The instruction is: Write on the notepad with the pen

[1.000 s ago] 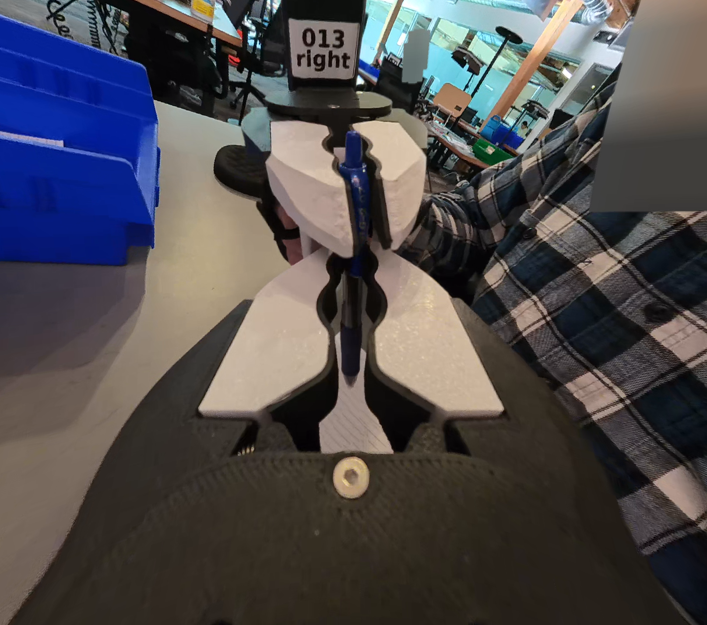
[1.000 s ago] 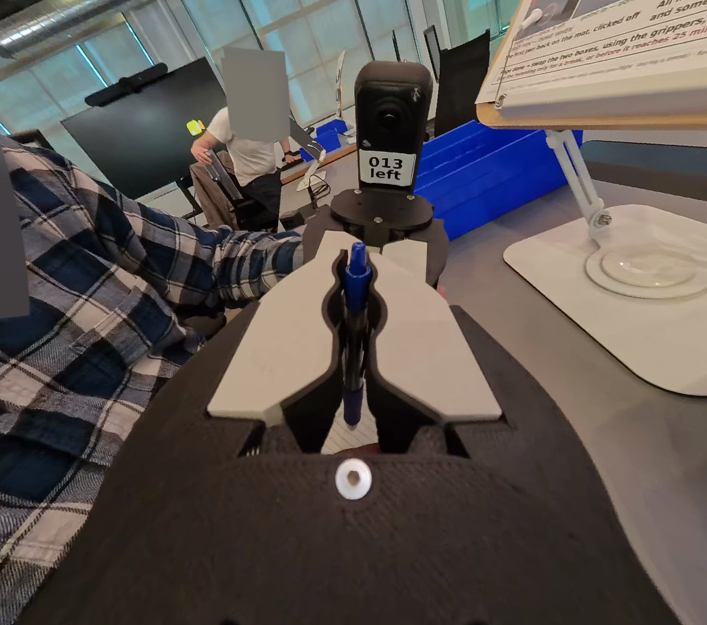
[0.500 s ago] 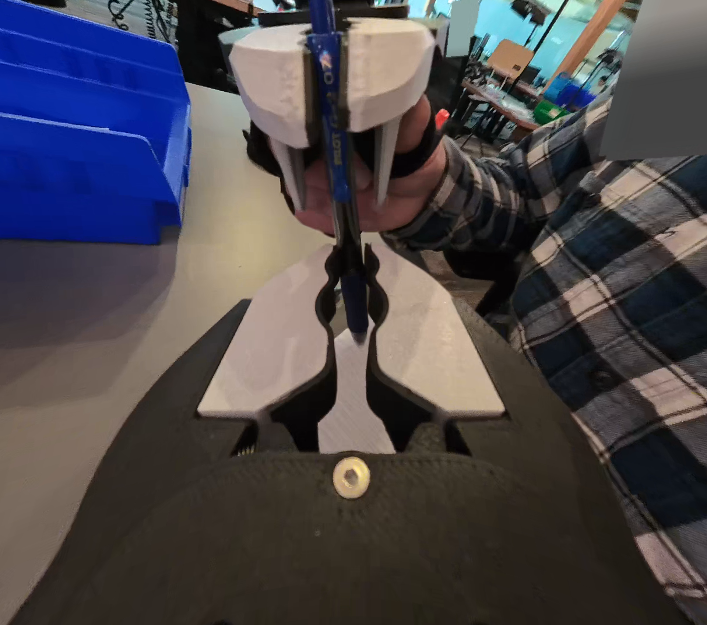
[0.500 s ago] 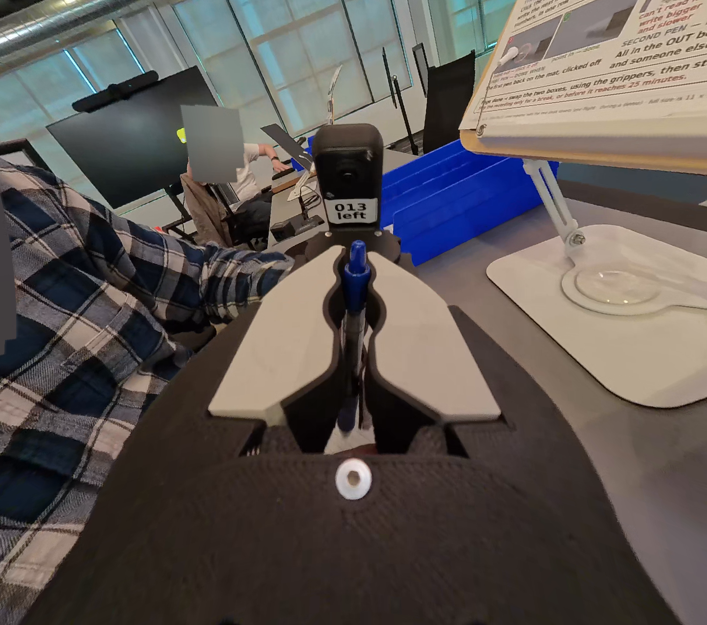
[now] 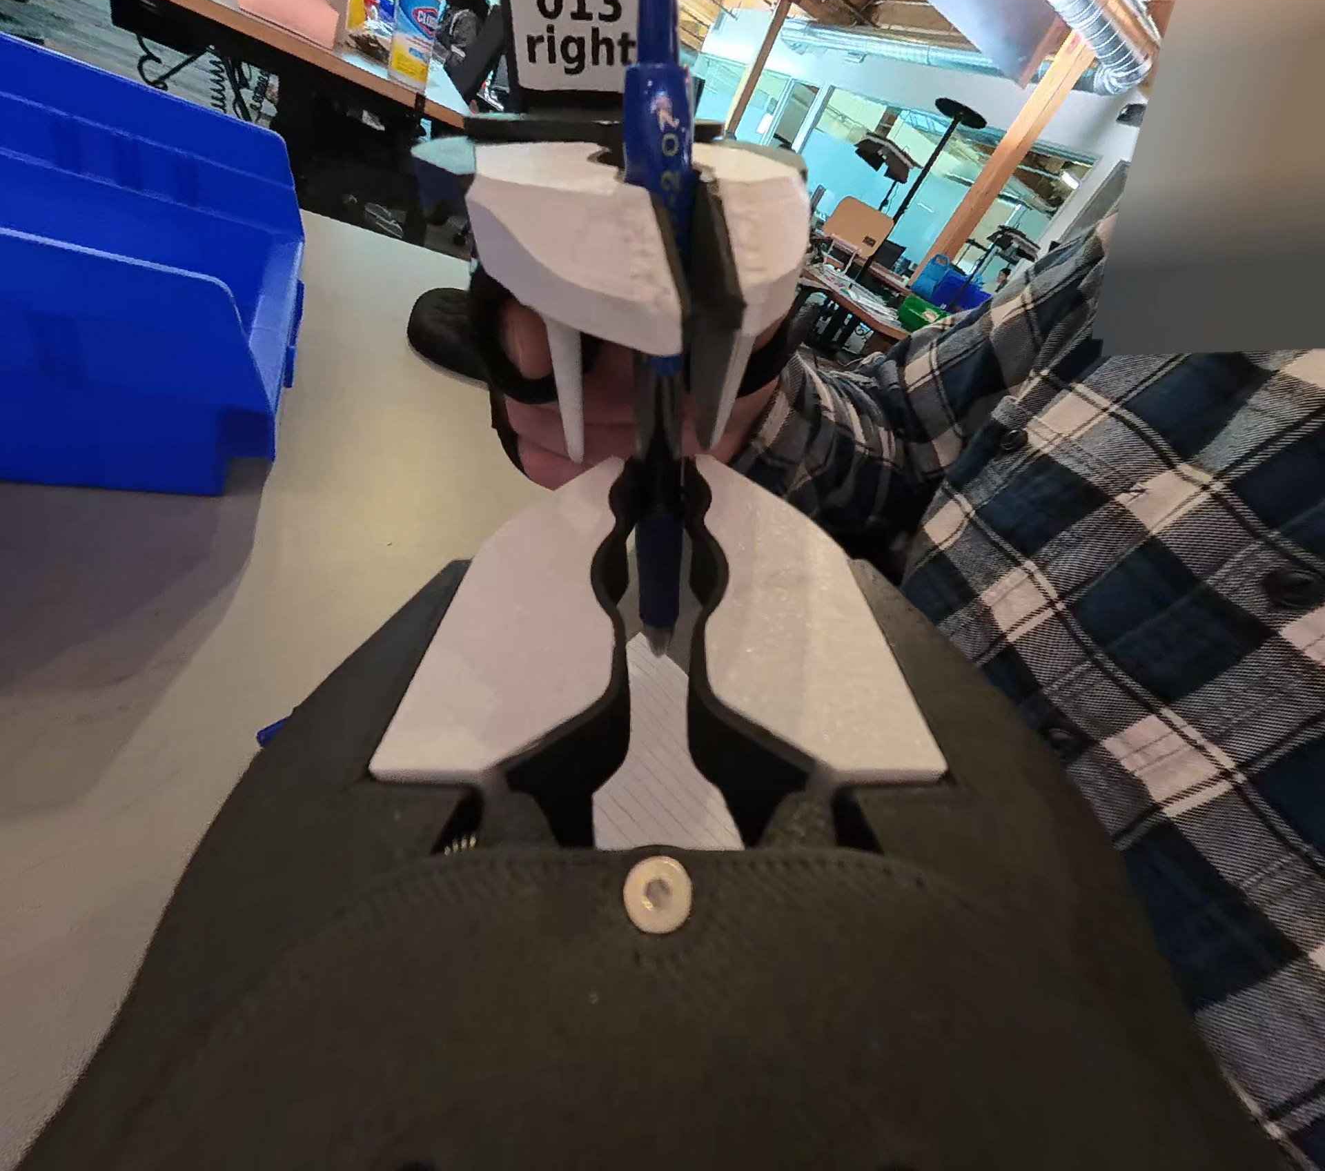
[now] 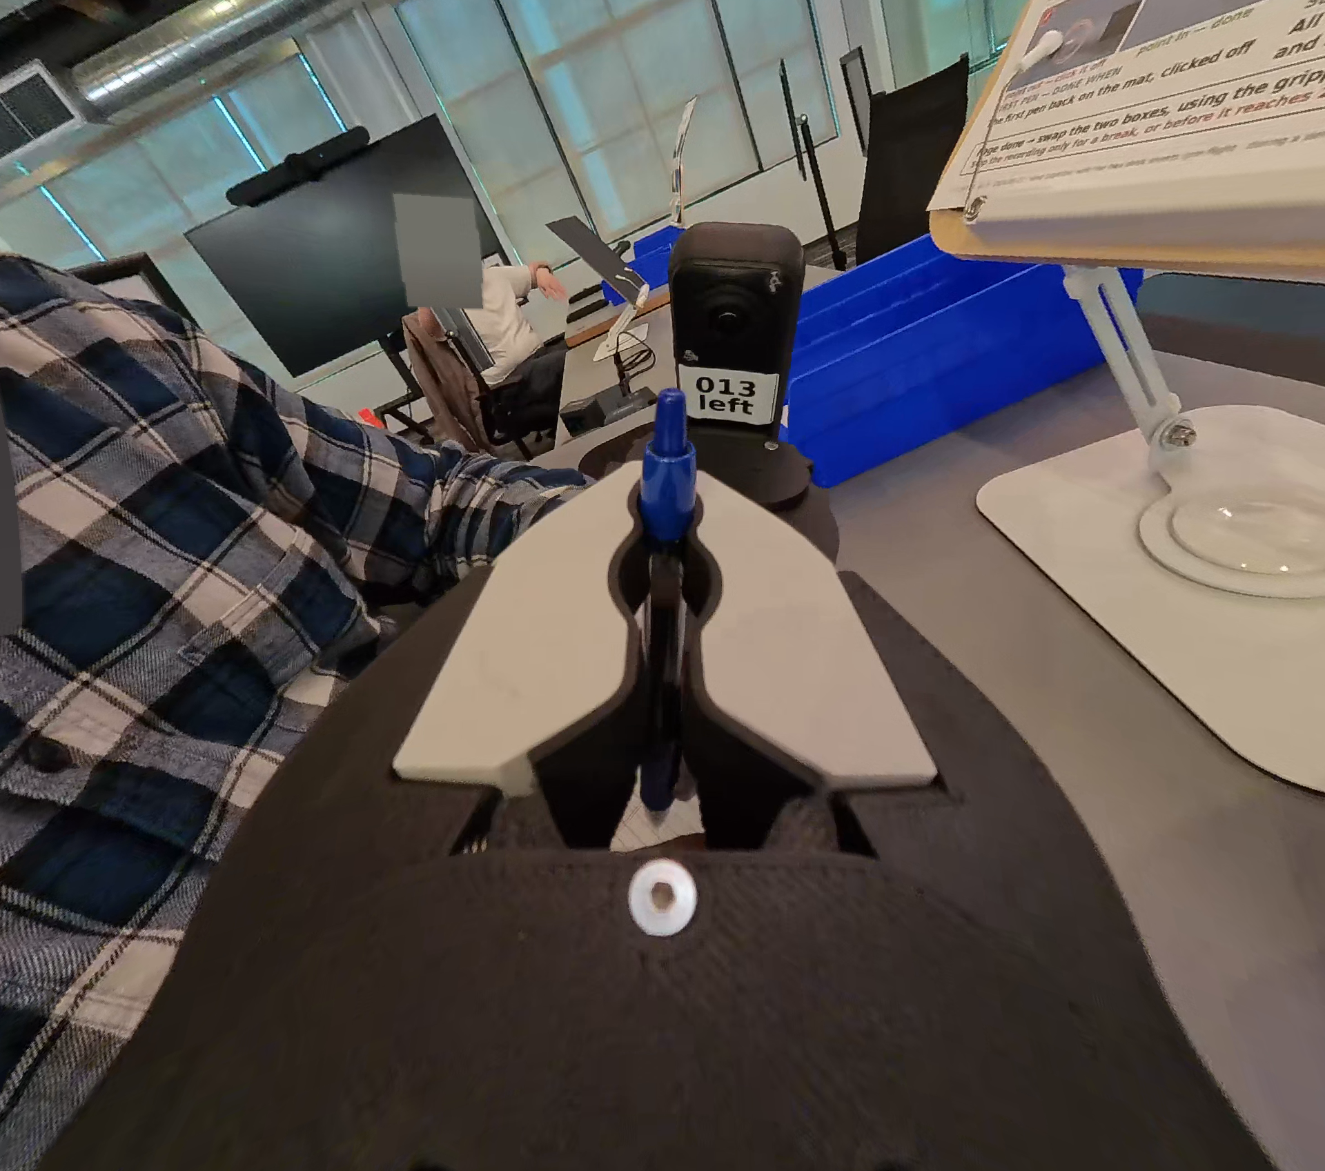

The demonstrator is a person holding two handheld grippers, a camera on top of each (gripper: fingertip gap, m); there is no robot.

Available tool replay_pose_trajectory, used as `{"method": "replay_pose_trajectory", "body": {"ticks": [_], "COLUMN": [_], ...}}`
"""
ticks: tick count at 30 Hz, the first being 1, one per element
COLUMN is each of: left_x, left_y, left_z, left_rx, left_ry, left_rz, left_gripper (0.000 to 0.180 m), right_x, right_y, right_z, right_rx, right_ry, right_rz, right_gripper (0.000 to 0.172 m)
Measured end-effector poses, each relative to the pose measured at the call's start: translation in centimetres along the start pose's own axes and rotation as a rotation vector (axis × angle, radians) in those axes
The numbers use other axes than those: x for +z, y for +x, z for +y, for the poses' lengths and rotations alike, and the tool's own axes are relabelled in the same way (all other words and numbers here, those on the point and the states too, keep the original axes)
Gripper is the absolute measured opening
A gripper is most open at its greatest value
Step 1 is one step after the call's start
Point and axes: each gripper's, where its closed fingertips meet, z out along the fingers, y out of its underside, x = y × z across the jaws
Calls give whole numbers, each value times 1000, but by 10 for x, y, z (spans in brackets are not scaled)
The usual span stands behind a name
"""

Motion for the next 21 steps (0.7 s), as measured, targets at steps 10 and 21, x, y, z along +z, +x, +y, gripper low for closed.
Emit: {"method": "replay_pose_trajectory", "body": {"ticks": [10, 21], "left_x": [-58, -29], "left_y": [-9, -19], "left_z": [-49, -26], "left_rx": [585, 1006], "left_ry": [-176, -533], "left_rz": [-468, -591], "left_gripper": [62, 72], "right_x": [-7, 4], "right_y": [23, 20], "right_z": [23, 41], "right_rx": [15, 51], "right_ry": [-167, -250], "right_rz": [114, 120], "right_gripper": [4, 5]}}
